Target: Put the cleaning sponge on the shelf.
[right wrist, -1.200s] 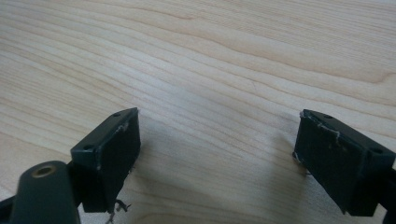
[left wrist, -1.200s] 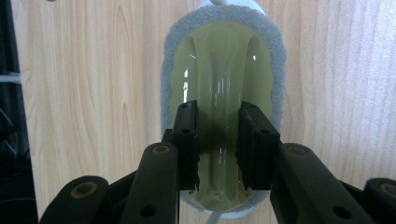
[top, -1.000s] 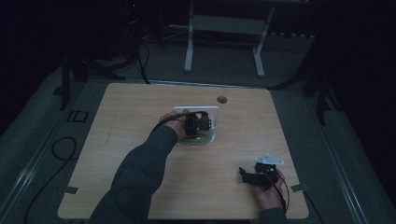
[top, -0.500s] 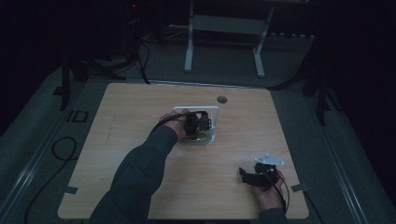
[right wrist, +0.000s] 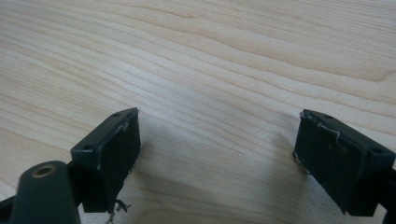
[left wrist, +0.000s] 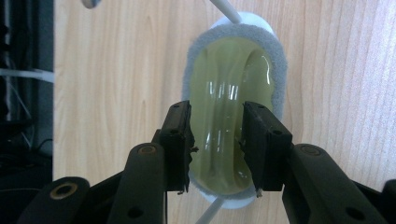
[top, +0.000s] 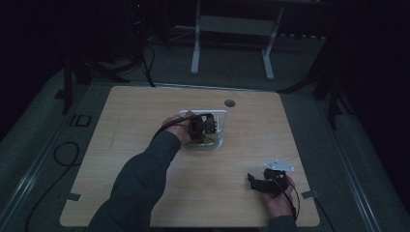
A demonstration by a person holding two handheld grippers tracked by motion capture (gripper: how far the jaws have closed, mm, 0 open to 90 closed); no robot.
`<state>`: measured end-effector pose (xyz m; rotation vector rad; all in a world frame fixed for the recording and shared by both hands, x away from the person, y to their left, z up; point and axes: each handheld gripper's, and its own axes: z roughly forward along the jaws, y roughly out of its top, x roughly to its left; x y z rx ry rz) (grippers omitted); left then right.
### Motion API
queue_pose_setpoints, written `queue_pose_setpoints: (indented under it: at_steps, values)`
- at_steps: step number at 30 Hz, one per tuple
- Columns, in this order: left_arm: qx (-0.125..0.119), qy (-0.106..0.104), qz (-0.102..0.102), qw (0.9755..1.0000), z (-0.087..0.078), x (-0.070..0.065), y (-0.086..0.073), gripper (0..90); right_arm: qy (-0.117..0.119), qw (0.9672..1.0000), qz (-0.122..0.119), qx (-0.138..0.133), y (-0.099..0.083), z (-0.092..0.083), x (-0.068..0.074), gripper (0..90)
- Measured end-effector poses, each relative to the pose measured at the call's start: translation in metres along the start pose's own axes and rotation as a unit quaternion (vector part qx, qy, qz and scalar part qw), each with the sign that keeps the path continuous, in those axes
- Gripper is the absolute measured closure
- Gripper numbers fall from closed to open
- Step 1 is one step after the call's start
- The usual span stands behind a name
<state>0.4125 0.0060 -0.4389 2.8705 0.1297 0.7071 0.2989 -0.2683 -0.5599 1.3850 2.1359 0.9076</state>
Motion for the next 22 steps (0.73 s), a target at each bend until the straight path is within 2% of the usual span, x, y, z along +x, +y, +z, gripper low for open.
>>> queue_pose_setpoints:
  at_steps: [7, 12, 16, 19, 22]
  values:
    - [-0.026, -0.007, -0.025, 0.9993, -0.018, 0.000, -0.006, 65.0, 0.000, 1.0000, -0.001, -0.001, 0.000, 0.000, 0.000, 13.9]
    - [-0.049, -0.024, -0.054, 0.9971, -0.026, 0.000, -0.011, 65.3, 0.000, 1.0000, -0.001, -0.001, 0.000, 0.000, 0.000, 13.9]
    - [-0.050, -0.032, -0.064, 0.9962, -0.031, -0.001, -0.014, 65.4, 0.000, 1.0000, -0.001, -0.001, 0.000, 0.000, 0.000, 13.9]
    - [-0.061, -0.046, -0.083, 0.9937, -0.034, -0.001, -0.015, 65.4, 0.000, 1.0000, -0.001, -0.001, 0.000, 0.000, 0.000, 13.9]
    - [-0.066, -0.054, -0.092, 0.9921, -0.039, -0.002, -0.016, 65.3, 0.000, 1.0000, 0.000, 0.000, 0.000, 0.000, 0.000, 13.9]
